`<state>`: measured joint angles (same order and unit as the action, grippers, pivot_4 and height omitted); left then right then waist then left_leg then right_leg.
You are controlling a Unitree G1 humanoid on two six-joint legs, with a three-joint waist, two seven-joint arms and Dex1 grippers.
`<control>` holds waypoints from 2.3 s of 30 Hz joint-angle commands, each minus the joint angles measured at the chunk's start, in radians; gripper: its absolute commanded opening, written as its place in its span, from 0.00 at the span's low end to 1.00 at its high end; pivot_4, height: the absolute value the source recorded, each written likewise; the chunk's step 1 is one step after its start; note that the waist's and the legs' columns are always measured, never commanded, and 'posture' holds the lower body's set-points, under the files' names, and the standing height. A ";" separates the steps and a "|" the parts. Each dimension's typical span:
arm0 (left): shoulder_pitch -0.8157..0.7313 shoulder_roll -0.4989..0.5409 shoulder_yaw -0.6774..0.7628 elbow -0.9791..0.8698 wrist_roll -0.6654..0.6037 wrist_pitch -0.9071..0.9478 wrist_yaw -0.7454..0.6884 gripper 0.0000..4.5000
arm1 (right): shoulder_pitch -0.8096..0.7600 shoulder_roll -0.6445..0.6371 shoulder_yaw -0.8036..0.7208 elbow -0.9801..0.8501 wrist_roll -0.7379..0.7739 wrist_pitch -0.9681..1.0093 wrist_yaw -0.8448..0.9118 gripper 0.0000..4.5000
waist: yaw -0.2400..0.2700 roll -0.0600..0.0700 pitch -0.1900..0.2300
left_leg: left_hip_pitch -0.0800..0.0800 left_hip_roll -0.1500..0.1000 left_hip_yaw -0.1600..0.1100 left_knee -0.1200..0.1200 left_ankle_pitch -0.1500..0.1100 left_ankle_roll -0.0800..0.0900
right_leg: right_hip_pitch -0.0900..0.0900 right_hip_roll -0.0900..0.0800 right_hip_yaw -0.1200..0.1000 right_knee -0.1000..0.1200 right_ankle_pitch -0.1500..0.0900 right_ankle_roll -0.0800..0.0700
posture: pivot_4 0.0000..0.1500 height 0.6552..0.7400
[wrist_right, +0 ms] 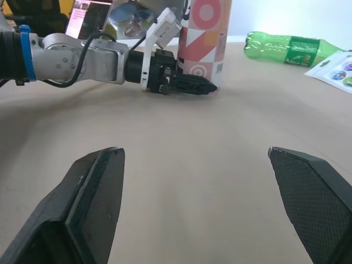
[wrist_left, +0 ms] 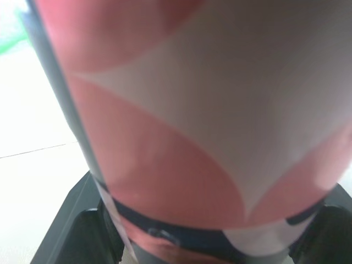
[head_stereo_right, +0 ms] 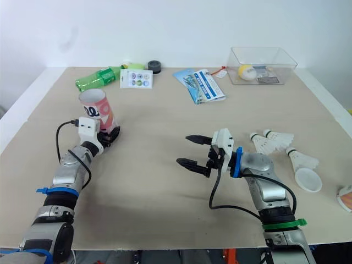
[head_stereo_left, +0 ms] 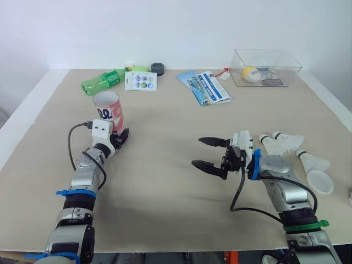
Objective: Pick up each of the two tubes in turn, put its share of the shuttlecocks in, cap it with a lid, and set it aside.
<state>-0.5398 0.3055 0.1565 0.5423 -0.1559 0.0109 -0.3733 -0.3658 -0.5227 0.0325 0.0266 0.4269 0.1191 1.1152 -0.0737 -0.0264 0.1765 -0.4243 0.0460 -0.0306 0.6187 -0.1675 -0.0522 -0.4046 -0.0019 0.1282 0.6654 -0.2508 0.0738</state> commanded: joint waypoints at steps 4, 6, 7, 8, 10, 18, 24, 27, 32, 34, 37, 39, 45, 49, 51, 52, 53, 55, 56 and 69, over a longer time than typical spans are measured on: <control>0.101 0.031 -0.056 -0.147 0.052 -0.056 -0.038 0.67 | 0.004 -0.011 -0.056 -0.066 0.028 0.030 -0.053 1.00 | -0.001 0.000 0.000 | 0.000 0.000 0.000 -0.001 0.000 0.000 | 0.000 0.000 0.000 0.000 -0.001 0.000 | 1.00 1.00; 0.129 0.053 -0.091 -0.207 0.073 -0.077 -0.074 0.67 | 0.011 -0.010 -0.067 -0.083 0.028 0.044 -0.081 1.00 | -0.001 0.000 0.000 | -0.001 0.000 0.000 -0.001 0.000 0.000 | -0.001 0.000 0.000 0.000 -0.001 0.000 | 1.00 1.00; 0.141 0.067 -0.109 -0.236 0.084 -0.087 -0.093 0.67 | 0.017 -0.009 -0.074 -0.094 0.026 0.055 -0.101 1.00 | 0.000 0.000 0.000 | -0.001 0.000 0.000 -0.002 0.000 0.000 | -0.001 0.000 0.000 0.000 -0.001 0.000 | 1.00 1.00; 0.151 0.093 -0.143 -0.280 0.102 -0.100 -0.137 0.67 | 0.027 -0.008 -0.093 -0.120 0.034 0.089 -0.142 1.00 | 0.000 0.000 0.000 | -0.001 0.000 0.000 -0.002 0.000 0.000 | -0.001 0.000 0.000 0.000 -0.001 0.000 | 1.00 1.00; 0.159 0.139 -0.203 -0.358 0.127 -0.106 -0.215 0.67 | 0.052 -0.007 -0.133 -0.175 0.054 0.153 -0.218 1.00 | 0.002 0.000 0.000 | -0.002 0.000 0.000 -0.002 0.000 -0.001 | -0.002 0.000 0.000 0.000 -0.002 -0.001 | 1.00 1.00; 0.061 0.222 -0.409 -0.509 0.103 0.048 -0.549 0.67 | 0.162 0.024 -0.283 -0.388 0.070 0.339 -0.546 1.00 | 0.007 0.000 0.000 | -0.004 0.000 0.000 -0.001 0.000 -0.001 | -0.004 -0.001 0.000 -0.001 -0.003 -0.002 | 1.00 1.00; -0.078 0.198 -0.517 -0.466 0.090 0.134 -0.741 0.67 | 0.247 0.006 -0.355 -0.459 0.069 0.359 -0.618 1.00 | 0.005 0.000 0.000 | -0.005 0.000 0.000 -0.001 0.000 0.000 | -0.004 -0.001 0.000 -0.001 -0.003 -0.002 | 1.00 1.00; -0.168 0.160 -0.562 -0.411 0.085 0.175 -0.818 0.67 | 0.287 -0.008 -0.408 -0.473 0.063 0.387 -0.664 1.00 | 0.004 0.000 0.000 | -0.005 0.000 0.000 -0.001 0.000 0.000 | -0.004 -0.001 0.000 -0.001 -0.004 -0.002 | 1.00 1.00; -0.258 0.118 -0.635 -0.309 0.145 0.187 -0.871 0.67 | 0.338 -0.009 -0.465 -0.467 -0.010 0.414 -0.781 1.00 | -0.001 0.000 0.000 | -0.005 -0.001 0.000 -0.001 -0.001 0.000 | -0.004 -0.001 0.000 -0.001 -0.004 -0.001 | 1.00 1.00; -0.272 0.106 -0.658 -0.293 0.165 0.199 -0.881 0.67 | 0.347 0.005 -0.483 -0.463 -0.010 0.442 -0.820 1.00 | 0.000 0.000 0.000 | -0.005 0.000 -0.001 -0.001 -0.001 0.001 | -0.004 -0.001 0.000 -0.001 -0.004 -0.001 | 1.00 1.00; -0.274 0.091 -0.671 -0.300 0.185 0.204 -0.880 0.67 | 0.357 0.019 -0.492 -0.459 -0.013 0.479 -0.864 1.00 | 0.000 0.000 0.000 | -0.005 -0.001 -0.001 -0.001 -0.001 0.001 | -0.003 -0.001 0.000 -0.001 -0.004 -0.001 | 1.00 1.00; -0.273 0.082 -0.676 -0.304 0.199 0.204 -0.875 0.67 | 0.358 0.027 -0.486 -0.445 -0.018 0.484 -0.876 1.00 | 0.001 0.000 0.000 | -0.005 -0.001 -0.001 -0.001 -0.001 0.001 | -0.003 -0.002 0.000 -0.001 -0.004 -0.002 | 1.00 1.00; -0.270 0.069 -0.678 -0.348 0.215 0.259 -0.874 0.67 | 0.306 0.050 -0.454 -0.385 -0.014 0.540 -0.904 1.00 | 0.006 0.001 0.000 | -0.005 -0.002 -0.001 0.001 -0.001 0.001 | -0.002 -0.003 0.000 -0.001 -0.005 -0.004 | 1.00 1.00; -0.278 0.061 -0.673 -0.379 0.198 0.316 -0.893 0.67 | 0.248 0.070 -0.458 -0.331 0.000 0.588 -0.937 1.00 | 0.007 0.001 0.000 | -0.005 -0.002 -0.001 0.001 -0.001 0.001 | -0.002 -0.003 0.000 -0.001 -0.005 -0.003 | 1.00 1.00; -0.284 0.051 -0.663 -0.390 0.183 0.346 -0.895 0.67 | 0.225 0.067 -0.448 -0.306 -0.004 0.586 -0.929 1.00 | 0.009 0.001 0.000 | -0.005 -0.002 -0.001 0.001 -0.001 0.001 | -0.002 -0.003 0.000 -0.001 -0.005 -0.003 | 1.00 1.00; -0.286 0.049 -0.661 -0.395 0.178 0.355 -0.897 0.67 | 0.216 0.065 -0.445 -0.295 -0.007 0.584 -0.928 1.00 | 0.009 0.001 0.000 | -0.006 -0.002 -0.001 0.001 -0.001 0.001 | -0.002 -0.003 0.000 -0.001 -0.005 -0.001 | 1.00 1.00; -0.288 0.047 -0.657 -0.401 0.167 0.370 -0.905 0.67 | 0.204 0.060 -0.441 -0.273 -0.012 0.581 -0.923 1.00 | 0.010 0.001 0.000 | -0.006 -0.002 -0.001 0.001 -0.001 0.001 | -0.002 -0.003 0.000 -0.001 -0.004 0.001 | 1.00 1.00; -0.290 0.047 -0.655 -0.410 0.155 0.392 -0.919 0.67 | 0.191 0.054 -0.436 -0.245 -0.021 0.575 -0.918 1.00 | 0.011 0.001 0.000 | -0.006 -0.002 -0.001 0.001 -0.002 0.003 | -0.003 -0.003 -0.001 -0.001 -0.005 0.001 | 1.00 1.00; -0.292 0.049 -0.655 -0.414 0.151 0.400 -0.925 0.66 | 0.184 0.053 -0.432 -0.231 -0.028 0.568 -0.918 0.91 | 0.012 0.001 0.000 | -0.006 -0.002 -0.001 0.000 -0.002 0.003 | -0.003 -0.003 -0.001 -0.001 -0.005 0.001 | 1.00 1.00; -0.313 0.050 -0.647 -0.365 0.162 0.394 -0.913 0.66 | 0.173 0.030 -0.380 -0.182 -0.103 0.479 -0.876 0.01 | 0.013 0.002 0.000 | -0.006 -0.002 -0.001 0.000 -0.003 0.005 | -0.003 -0.002 -0.001 -0.001 -0.005 0.001 | 1.00 1.00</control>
<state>-0.8285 0.3550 -0.5025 0.1709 0.0070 0.4177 -1.2949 -0.1843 -0.4645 -0.3525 -0.1349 0.3395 0.6333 0.2210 -0.0610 -0.0248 0.1767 -0.4300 0.0441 -0.0313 0.6190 -0.1703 -0.0476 -0.4078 -0.0039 0.1276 0.6649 -0.2558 0.0745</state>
